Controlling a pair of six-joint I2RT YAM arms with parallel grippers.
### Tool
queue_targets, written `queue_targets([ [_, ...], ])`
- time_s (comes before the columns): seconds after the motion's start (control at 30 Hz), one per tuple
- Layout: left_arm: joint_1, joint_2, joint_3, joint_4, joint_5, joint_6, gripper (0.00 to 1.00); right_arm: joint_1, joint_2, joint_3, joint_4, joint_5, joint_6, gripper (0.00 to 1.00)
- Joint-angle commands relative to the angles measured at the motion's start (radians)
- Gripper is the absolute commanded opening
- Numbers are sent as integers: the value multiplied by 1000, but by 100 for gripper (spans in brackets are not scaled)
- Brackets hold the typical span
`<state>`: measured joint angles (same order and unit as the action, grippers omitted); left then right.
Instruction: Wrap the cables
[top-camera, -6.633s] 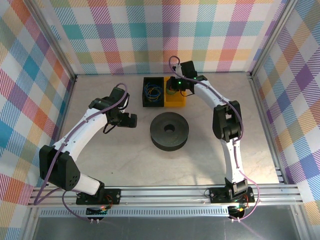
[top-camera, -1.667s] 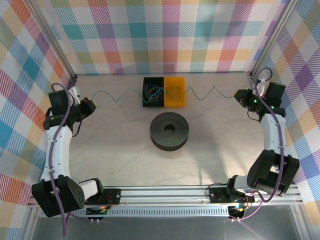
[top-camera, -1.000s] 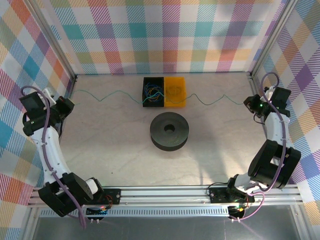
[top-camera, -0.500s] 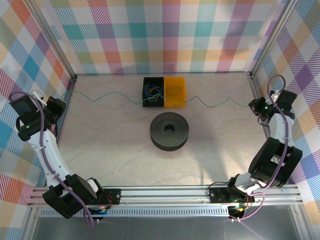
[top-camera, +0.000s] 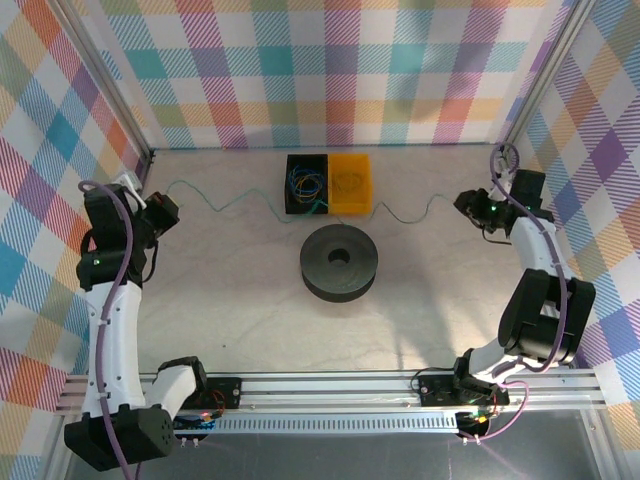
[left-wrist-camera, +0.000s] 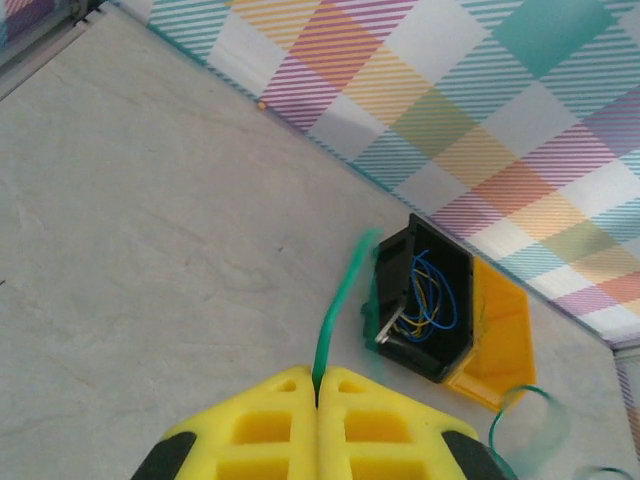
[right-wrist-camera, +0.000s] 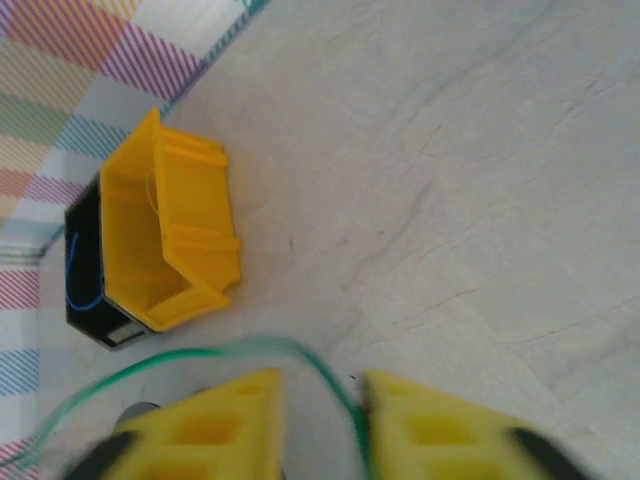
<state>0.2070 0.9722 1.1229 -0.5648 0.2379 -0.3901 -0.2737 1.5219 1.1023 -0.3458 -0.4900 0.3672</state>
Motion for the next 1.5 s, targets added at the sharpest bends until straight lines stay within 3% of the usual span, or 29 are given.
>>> queue_targets([
  [0.0, -34, -24, -18, 42, -127, -43, 0, 25, -4, 40, -62, 42, -30, 55],
  [0.1, -45, -28, -16, 42, -165, -54, 0, 36, -22, 57, -102, 73, -40, 71],
  [0.27, -66, -29, -7, 49, -183, -73, 0, 59, -70, 125, -174, 69, -75, 81],
  [0.37, -96, -21, 7, 42, -183, -69, 0, 137, -102, 211, -211, -10, -143, 87],
  [0.47, -130, -6, 20, 34, -158, -52, 0, 323, -92, 345, -243, -69, -236, 97],
  [0.57, -159, 9, 16, 45, -105, -36, 0, 540, -17, 500, -250, -77, -305, 100],
  [0.67, -174, 14, 2, 64, -68, -31, 0, 733, 135, 681, -260, -84, -392, 99],
  [0.83, -178, 12, 12, 46, -44, -21, 0, 930, 478, 1071, -371, -77, -565, 99],
  [0.97, -178, 5, 20, 42, -35, -23, 0, 968, 760, 1464, -428, -198, -503, 100],
  [1.07, -178, 11, 32, 29, -39, -27, 0, 989, 896, 1644, -397, -220, -426, 99],
  [1.2, -178, 26, 43, 32, -31, -36, 0, 1006, 935, 1584, -207, -239, -282, 99],
  [1.47, -178, 51, 63, 44, -17, -37, 0, 1058, 1013, 1585, -133, -323, -204, 93],
])
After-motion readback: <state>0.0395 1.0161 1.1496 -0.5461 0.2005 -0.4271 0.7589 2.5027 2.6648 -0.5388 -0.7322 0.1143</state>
